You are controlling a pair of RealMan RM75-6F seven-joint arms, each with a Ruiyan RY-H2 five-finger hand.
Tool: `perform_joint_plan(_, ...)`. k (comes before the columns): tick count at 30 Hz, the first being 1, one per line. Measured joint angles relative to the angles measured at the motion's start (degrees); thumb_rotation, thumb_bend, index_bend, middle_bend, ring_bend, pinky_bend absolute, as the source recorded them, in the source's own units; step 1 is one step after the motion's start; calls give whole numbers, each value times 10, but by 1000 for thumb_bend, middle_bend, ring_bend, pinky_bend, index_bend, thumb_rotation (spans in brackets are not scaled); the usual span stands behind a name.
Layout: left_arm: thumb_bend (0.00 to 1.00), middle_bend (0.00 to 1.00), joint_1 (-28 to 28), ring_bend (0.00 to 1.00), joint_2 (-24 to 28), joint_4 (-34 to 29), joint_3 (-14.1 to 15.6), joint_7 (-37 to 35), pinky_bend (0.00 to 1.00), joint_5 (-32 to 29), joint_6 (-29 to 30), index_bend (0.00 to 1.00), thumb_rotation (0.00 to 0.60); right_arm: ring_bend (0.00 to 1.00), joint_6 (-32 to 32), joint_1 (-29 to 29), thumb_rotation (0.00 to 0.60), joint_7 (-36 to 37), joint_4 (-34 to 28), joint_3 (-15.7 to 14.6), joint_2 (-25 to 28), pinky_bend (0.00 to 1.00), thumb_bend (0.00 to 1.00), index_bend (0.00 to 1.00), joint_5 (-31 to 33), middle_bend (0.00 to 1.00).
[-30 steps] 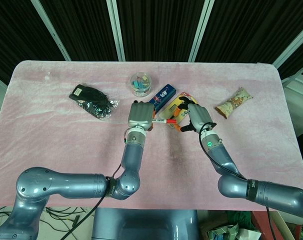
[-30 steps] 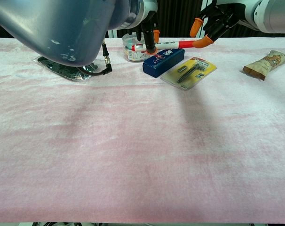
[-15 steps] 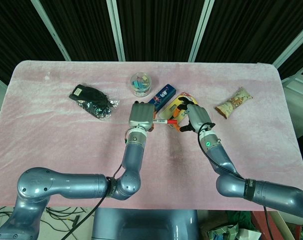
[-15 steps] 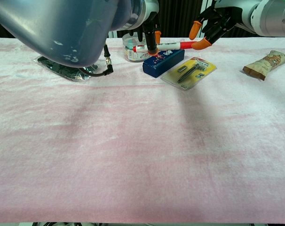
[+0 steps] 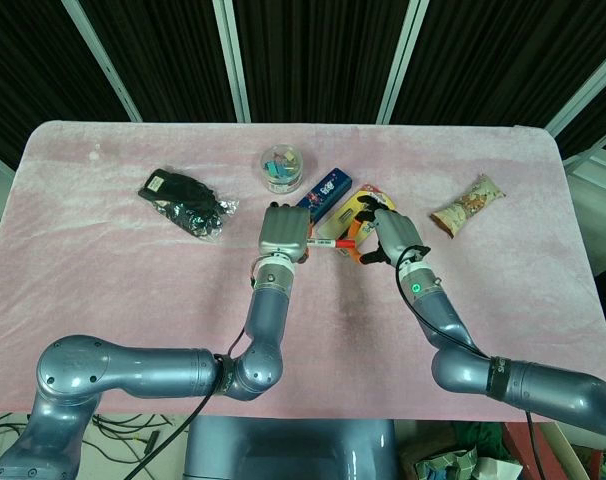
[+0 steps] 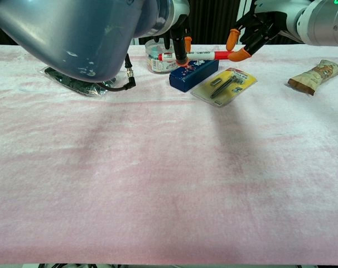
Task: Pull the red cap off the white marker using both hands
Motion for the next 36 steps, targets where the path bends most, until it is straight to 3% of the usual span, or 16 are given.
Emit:
perform_joint_plan(18,485,360,-1,265,-7,8,-1,-1,206,6,-1,673,600,146,-3,1,600,-3,6,2,-6,185,236,572,4,103)
perform_joint_plan(29,485,361,0,264,-8,6,-2,0,206,7,1,673,600,150,-4,-2,600,0,8,4,-6,184,361,739,5,112)
perform_joint_plan(36,485,361,1,265,-8,7,-3,5,205,4,3,676,600,150,7,-10,600,8,0,9,-1,184,399,785,-4,112)
